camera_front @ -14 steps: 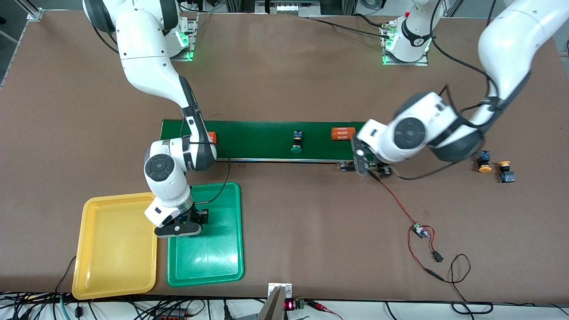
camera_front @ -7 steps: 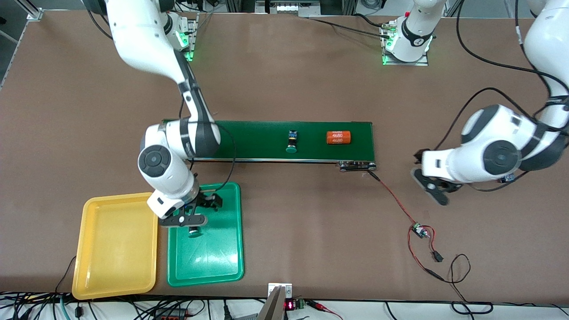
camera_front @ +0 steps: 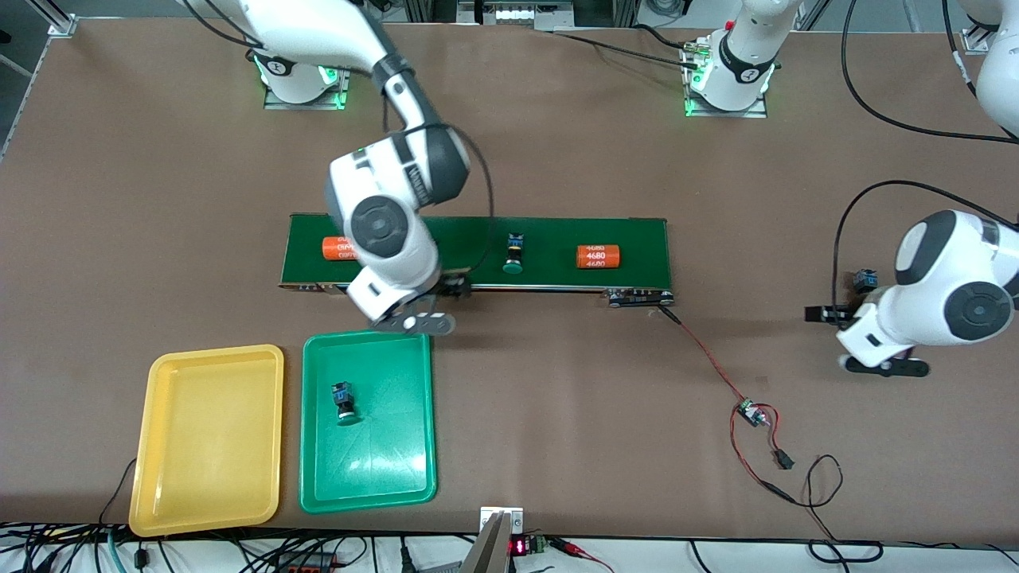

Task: Sort buttons by color to trays
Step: 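Grasp the green button with the right gripper while the left gripper grasps yellow button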

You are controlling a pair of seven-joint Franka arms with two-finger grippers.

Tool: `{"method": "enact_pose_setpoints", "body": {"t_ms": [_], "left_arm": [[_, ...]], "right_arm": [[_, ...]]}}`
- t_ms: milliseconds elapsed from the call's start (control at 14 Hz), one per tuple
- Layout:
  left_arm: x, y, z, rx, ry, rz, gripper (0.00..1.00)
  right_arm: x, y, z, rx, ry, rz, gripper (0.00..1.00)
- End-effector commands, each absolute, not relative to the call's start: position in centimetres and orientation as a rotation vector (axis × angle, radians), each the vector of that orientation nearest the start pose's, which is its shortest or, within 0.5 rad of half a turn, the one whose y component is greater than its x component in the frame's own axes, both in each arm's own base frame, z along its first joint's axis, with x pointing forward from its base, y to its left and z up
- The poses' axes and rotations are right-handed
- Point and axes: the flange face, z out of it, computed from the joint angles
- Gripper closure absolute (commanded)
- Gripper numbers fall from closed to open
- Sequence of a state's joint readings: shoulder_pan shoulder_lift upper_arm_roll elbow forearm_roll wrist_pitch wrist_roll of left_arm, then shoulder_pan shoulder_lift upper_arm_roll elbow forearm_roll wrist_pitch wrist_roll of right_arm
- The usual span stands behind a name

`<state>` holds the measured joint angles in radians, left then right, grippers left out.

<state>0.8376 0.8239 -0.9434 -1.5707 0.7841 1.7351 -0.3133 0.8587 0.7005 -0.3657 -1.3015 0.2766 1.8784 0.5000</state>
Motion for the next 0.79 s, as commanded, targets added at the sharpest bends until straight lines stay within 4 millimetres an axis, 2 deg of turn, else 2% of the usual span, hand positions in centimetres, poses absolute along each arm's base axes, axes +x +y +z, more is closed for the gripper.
{"method": "enact_pose_setpoints", "body": {"t_ms": [0,71,214,286,500,714], "left_arm": [[64.9,14.3,26.3,-2.949,-0.047,0.438,0.00],[64.2,16.3,26.0,-2.965,-0.023,0.458,0.00],[63.0,18.5,25.2,-2.973,-0.030,0.489,0.00],[61.9,19.3,24.1,-2.979,-0.040,0.525,0.00],[59.2,20.8,20.9,-3.018,-0.021,0.575,0.00],[58.5,22.2,18.9,-3.087,0.028,0.518,0.00]], "right_arm": [[55.8,44.5,35.7,-3.165,0.094,0.192,0.00],[54.4,46.0,35.6,-3.173,0.111,0.203,0.00],[51.9,48.3,34.9,-3.189,0.156,0.212,0.00],[51.2,49.1,34.7,-3.195,0.151,0.216,0.00],[49.8,49.8,32.7,-3.204,0.130,0.233,0.00],[49.2,49.5,30.7,-3.226,0.126,0.257,0.00]]}}
